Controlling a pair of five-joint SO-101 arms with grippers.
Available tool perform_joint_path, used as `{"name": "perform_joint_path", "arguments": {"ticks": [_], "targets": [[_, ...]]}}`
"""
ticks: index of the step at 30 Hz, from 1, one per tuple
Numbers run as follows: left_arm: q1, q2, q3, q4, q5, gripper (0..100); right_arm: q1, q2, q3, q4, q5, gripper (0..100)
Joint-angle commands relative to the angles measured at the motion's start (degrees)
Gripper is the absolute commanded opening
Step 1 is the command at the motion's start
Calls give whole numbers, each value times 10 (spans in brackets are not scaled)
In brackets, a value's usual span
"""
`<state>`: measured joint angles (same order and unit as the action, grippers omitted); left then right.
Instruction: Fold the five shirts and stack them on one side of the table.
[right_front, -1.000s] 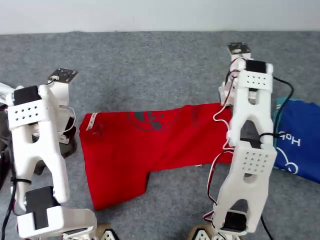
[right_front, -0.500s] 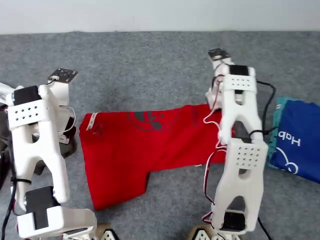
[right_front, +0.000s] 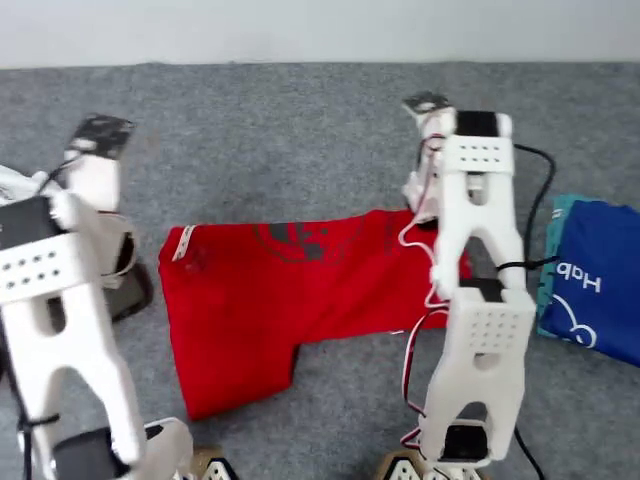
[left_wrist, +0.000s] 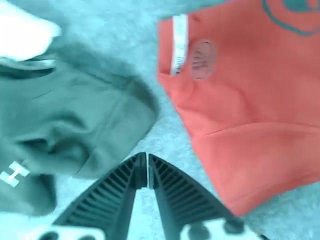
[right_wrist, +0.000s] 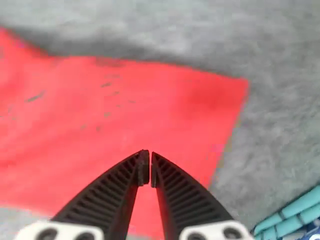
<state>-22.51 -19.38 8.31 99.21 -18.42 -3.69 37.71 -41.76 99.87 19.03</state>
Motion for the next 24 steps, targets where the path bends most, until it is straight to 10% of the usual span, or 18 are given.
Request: {"name": "perform_joint_path", "arguments": {"ticks": [1, 24], "targets": [[-76, -32, -3, 8, -3, 18, -48, -83, -13, 32, 5, 9], [-345, 108, -7, -17, -167, 19, -583, -339, 480, -127, 44, 268]]}}
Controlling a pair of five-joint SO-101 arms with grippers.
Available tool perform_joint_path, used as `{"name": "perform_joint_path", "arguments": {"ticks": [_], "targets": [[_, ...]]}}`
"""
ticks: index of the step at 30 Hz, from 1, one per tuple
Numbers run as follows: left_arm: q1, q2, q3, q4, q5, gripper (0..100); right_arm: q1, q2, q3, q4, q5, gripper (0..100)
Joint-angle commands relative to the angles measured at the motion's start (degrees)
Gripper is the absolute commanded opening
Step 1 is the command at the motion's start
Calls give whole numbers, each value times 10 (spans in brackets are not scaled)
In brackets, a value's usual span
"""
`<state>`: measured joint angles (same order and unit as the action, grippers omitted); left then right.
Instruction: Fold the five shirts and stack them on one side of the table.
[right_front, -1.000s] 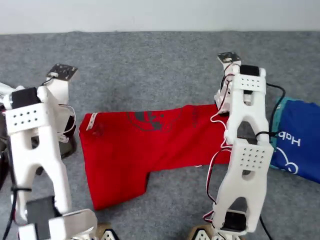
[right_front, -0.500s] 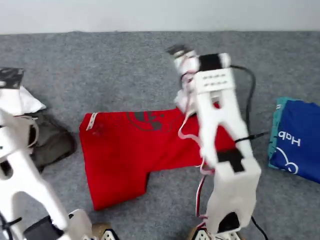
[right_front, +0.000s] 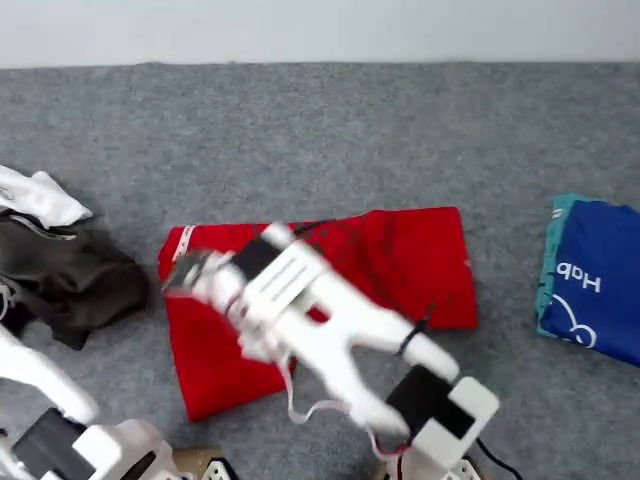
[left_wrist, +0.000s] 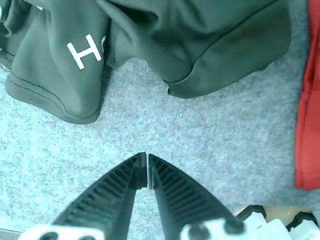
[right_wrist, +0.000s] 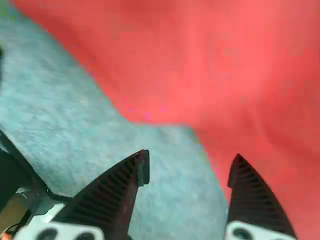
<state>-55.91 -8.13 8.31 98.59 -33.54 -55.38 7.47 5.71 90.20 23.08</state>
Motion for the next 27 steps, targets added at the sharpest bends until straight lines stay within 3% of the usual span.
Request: {"name": "perform_joint_path", "arguments": {"ticks": [1, 9, 20, 27], "targets": [[-11, -4, -7, -11, -20, 19, -85, -36, 12, -44, 4, 269], [-11, -4, -7, -11, -25, 19, -166, -35, 92, -158, 4, 269], [-11, -4, -7, -7, -24, 19, -165, 106, 75, -211, 5, 261], [-12, -4, -7, -7, -24, 19, -164, 158, 25, -200, 7, 87]]}}
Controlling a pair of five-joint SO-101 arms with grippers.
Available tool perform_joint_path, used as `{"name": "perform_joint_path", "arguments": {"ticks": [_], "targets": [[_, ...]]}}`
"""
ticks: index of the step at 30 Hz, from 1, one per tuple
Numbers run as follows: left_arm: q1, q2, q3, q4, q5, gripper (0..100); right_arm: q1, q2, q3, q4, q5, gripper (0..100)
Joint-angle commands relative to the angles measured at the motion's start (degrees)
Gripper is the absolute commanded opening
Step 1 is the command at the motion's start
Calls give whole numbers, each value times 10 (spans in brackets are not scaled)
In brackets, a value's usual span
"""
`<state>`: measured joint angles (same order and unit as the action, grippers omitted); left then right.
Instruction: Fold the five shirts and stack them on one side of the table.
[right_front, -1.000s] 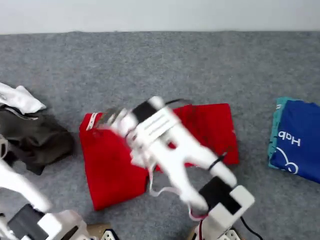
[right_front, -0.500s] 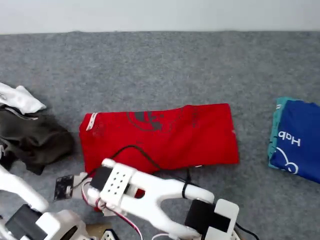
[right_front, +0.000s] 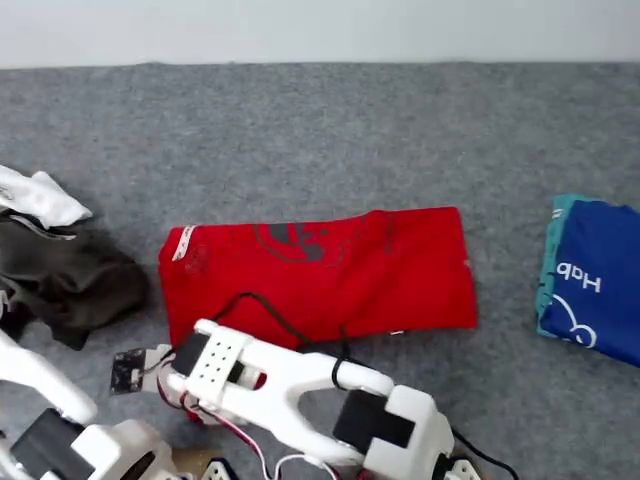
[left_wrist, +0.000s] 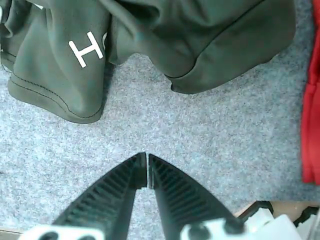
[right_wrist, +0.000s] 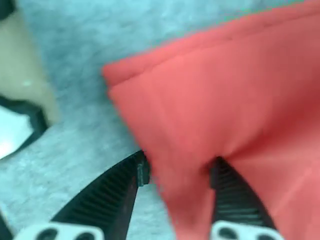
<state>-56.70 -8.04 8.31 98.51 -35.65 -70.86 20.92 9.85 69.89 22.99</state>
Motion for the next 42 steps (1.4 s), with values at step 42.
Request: {"name": "perform_joint_path", "arguments": {"ticks": [42], "targets": [[2, -5, -7, -10, -4, 19, 276, 113, -346, 102, 83, 86]]}}
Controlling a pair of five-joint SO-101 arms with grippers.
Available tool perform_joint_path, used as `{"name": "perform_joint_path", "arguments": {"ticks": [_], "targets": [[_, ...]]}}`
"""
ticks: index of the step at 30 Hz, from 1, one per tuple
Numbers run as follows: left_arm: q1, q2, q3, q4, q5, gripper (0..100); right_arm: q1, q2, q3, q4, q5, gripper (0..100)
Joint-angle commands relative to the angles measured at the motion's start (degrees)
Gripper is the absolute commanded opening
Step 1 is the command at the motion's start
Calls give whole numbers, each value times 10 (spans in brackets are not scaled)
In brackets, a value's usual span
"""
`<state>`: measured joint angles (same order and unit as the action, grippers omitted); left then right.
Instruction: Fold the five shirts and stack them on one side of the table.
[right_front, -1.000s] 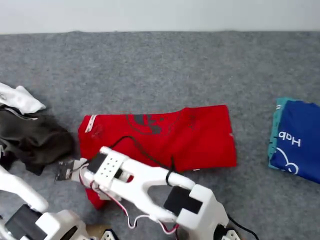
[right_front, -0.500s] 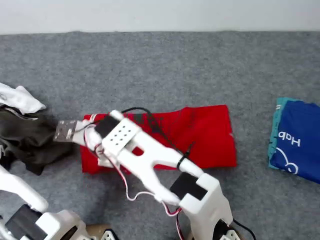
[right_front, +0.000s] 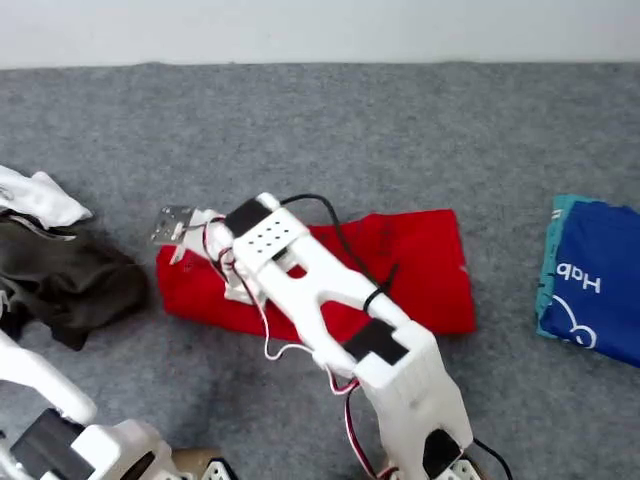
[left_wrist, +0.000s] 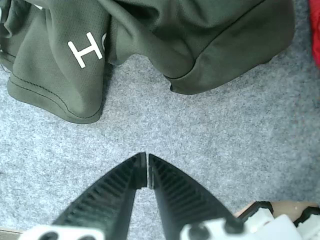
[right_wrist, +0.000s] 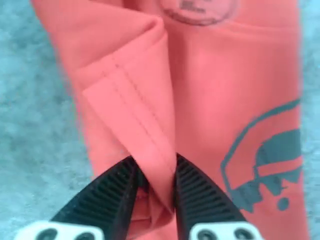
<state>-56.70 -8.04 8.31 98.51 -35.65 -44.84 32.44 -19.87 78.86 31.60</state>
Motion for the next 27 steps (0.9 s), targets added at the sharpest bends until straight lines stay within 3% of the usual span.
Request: {"name": "perform_joint_path", "arguments": {"ticks": [1, 6, 11, 14, 18, 23, 27], "targets": [[2, -5, -7, -10, -4, 19, 18, 0, -64, 22, -12, 101], [2, -5, -7, -10, -4, 19, 36, 16, -122, 49, -56, 225], [2, -5, -7, -9, -4, 19, 56, 25, -156, 69, -67, 241], [2, -5, -7, -9, -4, 19, 41, 16, -193, 109, -66, 181], [2, -5, -7, -9, -4, 19, 16, 18, -243, 165, -65, 2], [2, -5, -7, -7, -4, 19, 2, 33, -243, 225, -65, 9], [2, -5, -7, -6, -4, 19, 35, 90, -243, 236, -65, 9]]}}
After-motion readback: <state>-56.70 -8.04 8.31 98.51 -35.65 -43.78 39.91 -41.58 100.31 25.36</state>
